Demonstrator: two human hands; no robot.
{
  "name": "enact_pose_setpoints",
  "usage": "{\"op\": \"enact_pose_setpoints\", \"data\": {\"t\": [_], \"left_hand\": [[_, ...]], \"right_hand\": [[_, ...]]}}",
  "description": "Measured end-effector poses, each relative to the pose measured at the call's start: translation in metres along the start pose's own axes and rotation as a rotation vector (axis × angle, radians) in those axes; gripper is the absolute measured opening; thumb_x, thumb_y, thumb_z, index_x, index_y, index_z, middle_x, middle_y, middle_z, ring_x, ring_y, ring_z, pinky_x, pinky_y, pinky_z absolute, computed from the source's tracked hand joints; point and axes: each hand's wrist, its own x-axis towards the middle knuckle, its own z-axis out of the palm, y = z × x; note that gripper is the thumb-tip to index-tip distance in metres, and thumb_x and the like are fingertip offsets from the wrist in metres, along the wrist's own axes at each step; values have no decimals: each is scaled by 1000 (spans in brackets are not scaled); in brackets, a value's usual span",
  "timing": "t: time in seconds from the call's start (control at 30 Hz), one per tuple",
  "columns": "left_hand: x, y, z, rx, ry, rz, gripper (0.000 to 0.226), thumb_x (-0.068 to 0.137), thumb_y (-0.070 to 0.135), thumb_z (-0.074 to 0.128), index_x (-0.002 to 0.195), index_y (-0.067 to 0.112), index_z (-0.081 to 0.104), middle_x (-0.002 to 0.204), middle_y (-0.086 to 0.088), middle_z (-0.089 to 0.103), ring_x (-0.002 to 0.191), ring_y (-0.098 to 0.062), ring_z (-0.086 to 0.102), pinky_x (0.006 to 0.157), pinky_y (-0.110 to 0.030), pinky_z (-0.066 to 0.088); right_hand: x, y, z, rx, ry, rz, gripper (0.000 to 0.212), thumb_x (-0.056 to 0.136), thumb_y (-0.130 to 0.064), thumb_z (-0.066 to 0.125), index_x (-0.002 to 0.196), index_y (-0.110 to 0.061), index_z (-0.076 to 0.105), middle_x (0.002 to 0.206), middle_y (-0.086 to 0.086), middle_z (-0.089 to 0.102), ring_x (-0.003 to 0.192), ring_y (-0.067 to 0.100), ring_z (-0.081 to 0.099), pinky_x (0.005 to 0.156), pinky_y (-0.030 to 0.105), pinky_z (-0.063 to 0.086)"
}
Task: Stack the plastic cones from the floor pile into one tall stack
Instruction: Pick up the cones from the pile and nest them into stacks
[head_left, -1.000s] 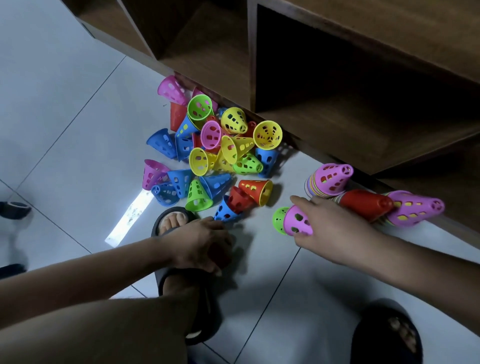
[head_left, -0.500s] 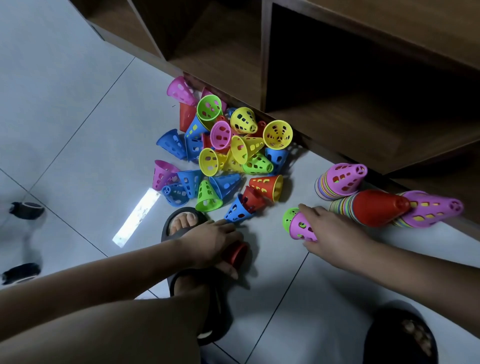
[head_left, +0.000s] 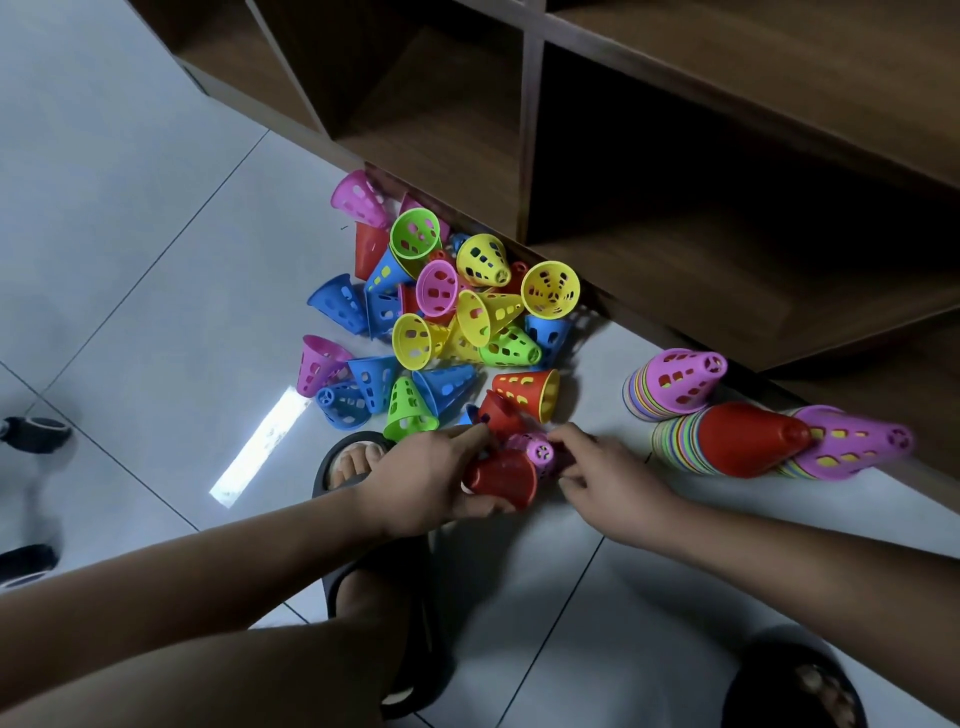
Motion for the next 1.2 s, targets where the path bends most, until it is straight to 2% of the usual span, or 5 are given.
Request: {"op": "enact_pose_setpoints", "data": {"t": [0.13, 0.27, 0.4, 0.73, 1.2], "left_hand": [[1, 17, -7, -72, 149, 20, 57, 86, 62, 78, 123, 25, 57, 105, 14, 66, 83, -5, 64, 68, -25, 54], [12, 16, -6, -2, 202, -16, 58, 86, 60, 77, 127, 25, 56, 110, 11, 64, 86, -12, 66, 70, -34, 57], [18, 7, -1, 62, 202, -17, 66, 84, 60, 78, 136, 28, 50, 122, 8, 64, 97, -17, 70, 75, -36, 63], [17, -41, -9, 279, 239, 32, 39, 97, 46, 71, 125, 20, 66, 116, 2, 63, 100, -20, 52, 82, -38, 53], [17, -39, -21, 211, 258, 70, 23, 101, 36, 68, 120, 27, 75, 105, 6, 67, 92, -19, 57, 78, -36, 53]], "right_hand": [[9, 5, -7, 76, -11, -6, 49, 87, -2, 55, 127, -30, 61, 105, -6, 74, 94, 10, 68, 79, 22, 53], [14, 5, 3, 88, -46, 73, 27, 91, -7, 54, 108, -27, 61, 83, -4, 68, 80, 21, 67, 72, 34, 54], [23, 1, 0, 129, 174, 138, 30, 90, -8, 55, 102, -35, 59, 100, -7, 66, 89, 21, 69, 81, 46, 58], [42, -10, -14, 338, 184, 106, 45, 96, -8, 55, 119, -46, 62, 107, -10, 71, 96, 9, 69, 84, 40, 59], [51, -9, -24, 409, 209, 142, 31, 92, -17, 69, 97, -47, 73, 97, -18, 75, 94, 0, 72, 91, 40, 61]]}}
